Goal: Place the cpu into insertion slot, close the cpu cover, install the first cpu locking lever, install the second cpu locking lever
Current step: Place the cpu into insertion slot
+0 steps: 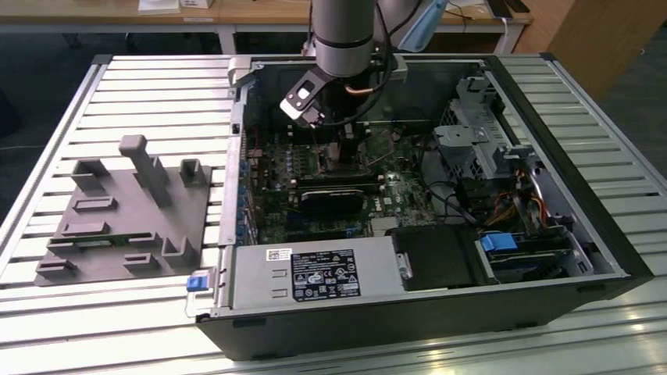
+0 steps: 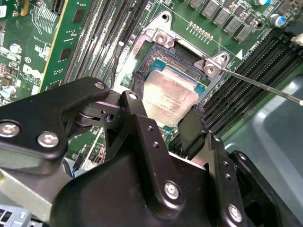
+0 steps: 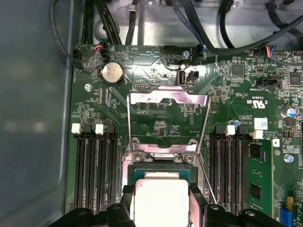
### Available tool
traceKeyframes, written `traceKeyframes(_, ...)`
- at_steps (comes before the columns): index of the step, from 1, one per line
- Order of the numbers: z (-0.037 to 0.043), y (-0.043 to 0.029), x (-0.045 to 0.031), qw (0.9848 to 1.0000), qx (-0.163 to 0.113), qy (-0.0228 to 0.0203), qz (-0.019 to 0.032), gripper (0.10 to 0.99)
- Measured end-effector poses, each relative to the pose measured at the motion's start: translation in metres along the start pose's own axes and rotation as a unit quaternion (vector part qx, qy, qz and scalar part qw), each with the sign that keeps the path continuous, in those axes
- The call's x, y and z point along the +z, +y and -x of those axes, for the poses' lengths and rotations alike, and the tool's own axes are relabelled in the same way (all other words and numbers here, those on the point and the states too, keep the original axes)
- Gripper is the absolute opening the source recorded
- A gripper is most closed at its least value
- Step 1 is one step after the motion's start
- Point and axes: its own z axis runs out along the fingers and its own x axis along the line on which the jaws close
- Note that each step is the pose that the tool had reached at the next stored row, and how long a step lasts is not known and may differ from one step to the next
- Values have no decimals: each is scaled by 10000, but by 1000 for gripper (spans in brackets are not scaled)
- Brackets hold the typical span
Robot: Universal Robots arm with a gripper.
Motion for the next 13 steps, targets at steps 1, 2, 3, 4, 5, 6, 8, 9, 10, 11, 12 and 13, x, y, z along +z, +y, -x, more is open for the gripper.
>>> traceKeyframes(1, 0, -2, 10, 10000, 0, -1, 0, 541)
traceKeyframes(2, 0, -6, 16, 10000, 1, -1, 0, 541)
traceKeyframes(3, 1, -11, 19, 10000, 1, -2, 0, 541)
traceKeyframes(4, 1, -15, 22, 10000, 1, -2, 0, 541)
traceKeyframes(5, 0, -16, 26, 10000, 1, -2, 0, 541)
traceKeyframes(6, 0, -17, 31, 10000, 0, -1, 1, 541)
traceKeyframes(8, 0, -18, 43, 10000, 1, -2, 0, 541)
traceKeyframes(9, 0, -19, 50, 10000, 3, -2, 0, 541)
traceKeyframes(10, 0, -20, 56, 10000, 5, -2, 0, 541)
traceKeyframes(11, 0, -20, 62, 10000, 7, -2, 0, 541)
traceKeyframes(12, 0, -21, 70, 10000, 8, -2, 0, 541)
traceKeyframes(13, 0, -21, 77, 10000, 9, -3, 0, 541)
